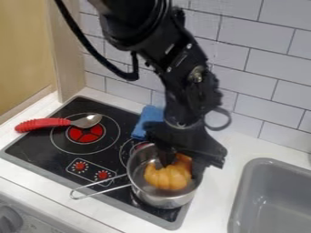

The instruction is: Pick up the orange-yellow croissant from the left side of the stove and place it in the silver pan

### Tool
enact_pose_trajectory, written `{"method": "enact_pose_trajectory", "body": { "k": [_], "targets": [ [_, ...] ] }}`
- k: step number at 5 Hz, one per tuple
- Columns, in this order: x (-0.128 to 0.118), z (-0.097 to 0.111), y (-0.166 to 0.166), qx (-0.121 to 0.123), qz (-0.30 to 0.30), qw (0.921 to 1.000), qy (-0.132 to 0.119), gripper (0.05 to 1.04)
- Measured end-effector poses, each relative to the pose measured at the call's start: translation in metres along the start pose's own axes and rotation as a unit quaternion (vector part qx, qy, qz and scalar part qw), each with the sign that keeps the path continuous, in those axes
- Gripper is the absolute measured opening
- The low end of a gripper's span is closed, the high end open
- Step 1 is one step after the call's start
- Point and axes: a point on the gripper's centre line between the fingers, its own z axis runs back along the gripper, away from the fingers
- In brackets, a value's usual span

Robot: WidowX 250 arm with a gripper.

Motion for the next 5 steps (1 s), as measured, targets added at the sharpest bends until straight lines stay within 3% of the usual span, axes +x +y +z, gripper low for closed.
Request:
{"method": "enact_pose_trajectory", "body": {
  "k": [1, 2, 3, 5],
  "targets": [
    [0.018, -0.001, 0.005, -0.004, 0.012, 0.9999, -0.010, 0.618],
    [0.025, -0.001, 0.011, -0.012, 0.014, 0.9998, -0.012, 0.926],
    [0.024, 0.000, 0.013, -0.012, 0.014, 0.9998, -0.002, 1.017],
    [0.037, 0.032, 0.021, -0.027, 0.041, 0.9988, 0.004, 0.998]
  ]
}}
